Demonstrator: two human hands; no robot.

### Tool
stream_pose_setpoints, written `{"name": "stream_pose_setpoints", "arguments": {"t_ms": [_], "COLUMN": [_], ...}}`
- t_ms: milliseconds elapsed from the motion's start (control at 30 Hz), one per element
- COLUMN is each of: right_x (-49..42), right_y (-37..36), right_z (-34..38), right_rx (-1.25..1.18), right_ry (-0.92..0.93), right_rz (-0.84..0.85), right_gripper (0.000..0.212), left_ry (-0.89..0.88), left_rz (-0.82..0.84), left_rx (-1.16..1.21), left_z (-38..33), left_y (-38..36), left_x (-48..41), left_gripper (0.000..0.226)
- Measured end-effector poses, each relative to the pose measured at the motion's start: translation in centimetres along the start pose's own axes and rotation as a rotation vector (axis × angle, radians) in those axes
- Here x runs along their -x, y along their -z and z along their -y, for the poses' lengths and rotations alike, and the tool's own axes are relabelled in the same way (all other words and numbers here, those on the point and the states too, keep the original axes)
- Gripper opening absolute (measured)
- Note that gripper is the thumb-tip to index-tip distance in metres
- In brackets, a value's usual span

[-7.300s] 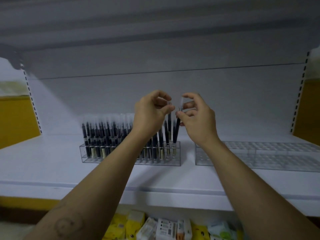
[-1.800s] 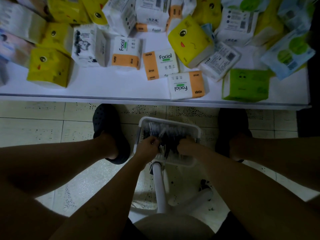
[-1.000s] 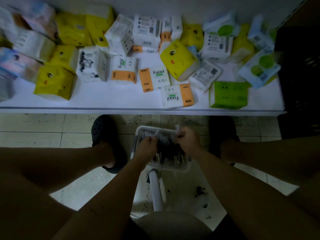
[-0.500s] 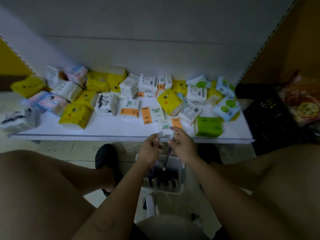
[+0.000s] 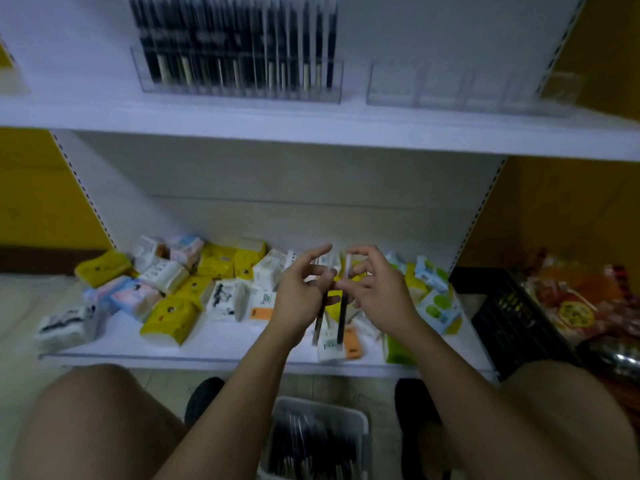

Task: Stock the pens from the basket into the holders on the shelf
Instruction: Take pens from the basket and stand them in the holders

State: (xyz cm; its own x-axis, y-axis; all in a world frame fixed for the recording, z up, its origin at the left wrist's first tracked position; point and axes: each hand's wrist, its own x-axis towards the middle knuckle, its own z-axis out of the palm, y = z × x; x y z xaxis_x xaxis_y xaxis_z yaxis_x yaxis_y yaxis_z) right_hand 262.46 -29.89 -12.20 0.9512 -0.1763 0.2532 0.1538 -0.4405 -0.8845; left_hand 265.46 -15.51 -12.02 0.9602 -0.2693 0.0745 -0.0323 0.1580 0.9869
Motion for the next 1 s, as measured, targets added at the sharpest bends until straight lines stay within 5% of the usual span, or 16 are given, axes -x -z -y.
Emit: {"name": "stream_pose_setpoints", "arguments": {"t_ms": [400,1000], "right_x": [-4.0,-15.2], "right_y": [5.3,9.2], "right_z": [14.4,23.4], "right_rx": [0.022,-0.025], "right_ry": [0.345,0.573], "right_rz": [-0.138,-0.341], "right_gripper": [0.043,0.04], "left_ry": [-0.497,-0.746], "left_rz": [-0.017,-0.171], "left_rx": [-0.307,-0.424], "left_z": [-16.5,-29.2], "left_y": [-0.3,-1.8], "left_x": [-1.7,-9.4], "left_gripper": [0.026,0.021]}}
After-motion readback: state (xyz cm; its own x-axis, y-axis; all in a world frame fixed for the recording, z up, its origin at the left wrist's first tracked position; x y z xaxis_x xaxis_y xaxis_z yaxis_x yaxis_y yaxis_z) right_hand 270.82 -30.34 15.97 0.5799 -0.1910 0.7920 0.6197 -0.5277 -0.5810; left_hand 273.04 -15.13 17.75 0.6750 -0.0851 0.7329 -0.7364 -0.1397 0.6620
